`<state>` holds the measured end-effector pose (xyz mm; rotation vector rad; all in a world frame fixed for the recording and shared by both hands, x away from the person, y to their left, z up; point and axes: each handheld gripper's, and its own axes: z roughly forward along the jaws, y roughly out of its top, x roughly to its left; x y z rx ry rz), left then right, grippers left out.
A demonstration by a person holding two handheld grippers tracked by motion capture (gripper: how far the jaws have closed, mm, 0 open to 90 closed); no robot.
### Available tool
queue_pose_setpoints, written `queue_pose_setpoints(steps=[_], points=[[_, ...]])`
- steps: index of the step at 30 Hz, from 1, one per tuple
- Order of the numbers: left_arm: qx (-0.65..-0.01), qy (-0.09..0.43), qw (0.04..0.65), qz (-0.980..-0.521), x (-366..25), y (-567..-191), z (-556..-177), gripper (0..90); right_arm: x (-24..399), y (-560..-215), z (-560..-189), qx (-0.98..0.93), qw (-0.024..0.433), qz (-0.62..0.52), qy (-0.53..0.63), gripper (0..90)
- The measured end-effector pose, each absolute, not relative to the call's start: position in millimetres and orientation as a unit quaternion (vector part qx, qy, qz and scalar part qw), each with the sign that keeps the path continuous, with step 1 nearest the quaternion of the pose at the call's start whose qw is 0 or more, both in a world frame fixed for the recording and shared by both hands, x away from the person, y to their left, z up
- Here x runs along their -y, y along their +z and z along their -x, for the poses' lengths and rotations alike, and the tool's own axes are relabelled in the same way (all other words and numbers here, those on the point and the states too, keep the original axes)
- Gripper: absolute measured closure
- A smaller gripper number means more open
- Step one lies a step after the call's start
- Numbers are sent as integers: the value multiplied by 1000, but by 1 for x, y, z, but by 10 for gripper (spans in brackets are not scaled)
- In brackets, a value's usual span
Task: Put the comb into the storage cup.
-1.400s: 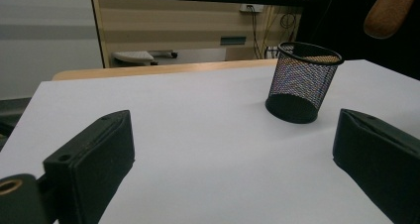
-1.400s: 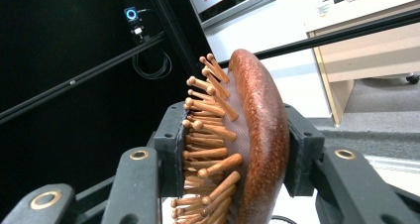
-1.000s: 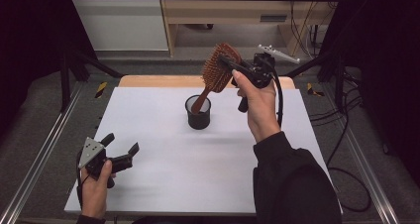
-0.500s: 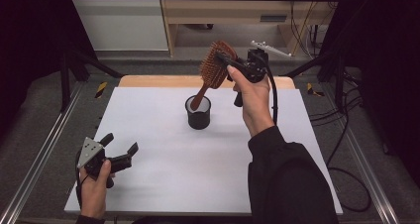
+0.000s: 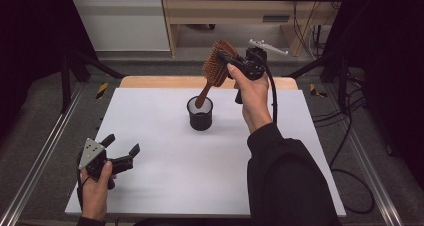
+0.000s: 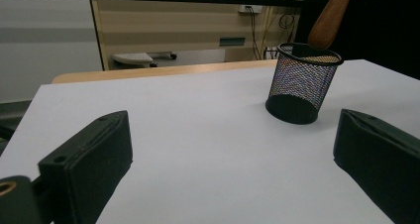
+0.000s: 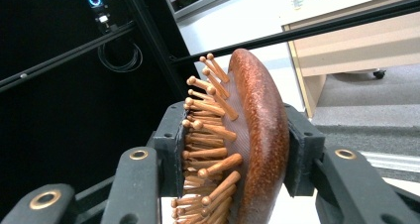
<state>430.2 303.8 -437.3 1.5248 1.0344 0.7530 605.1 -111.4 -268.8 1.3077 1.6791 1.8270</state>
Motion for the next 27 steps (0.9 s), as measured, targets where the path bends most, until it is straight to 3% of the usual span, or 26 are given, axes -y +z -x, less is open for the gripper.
queue_pose_setpoints(steps=[27], points=[[-431,318,543,-647,-304,-437,-431,20,96,-300,-622,-608,161,-468,621,526]])
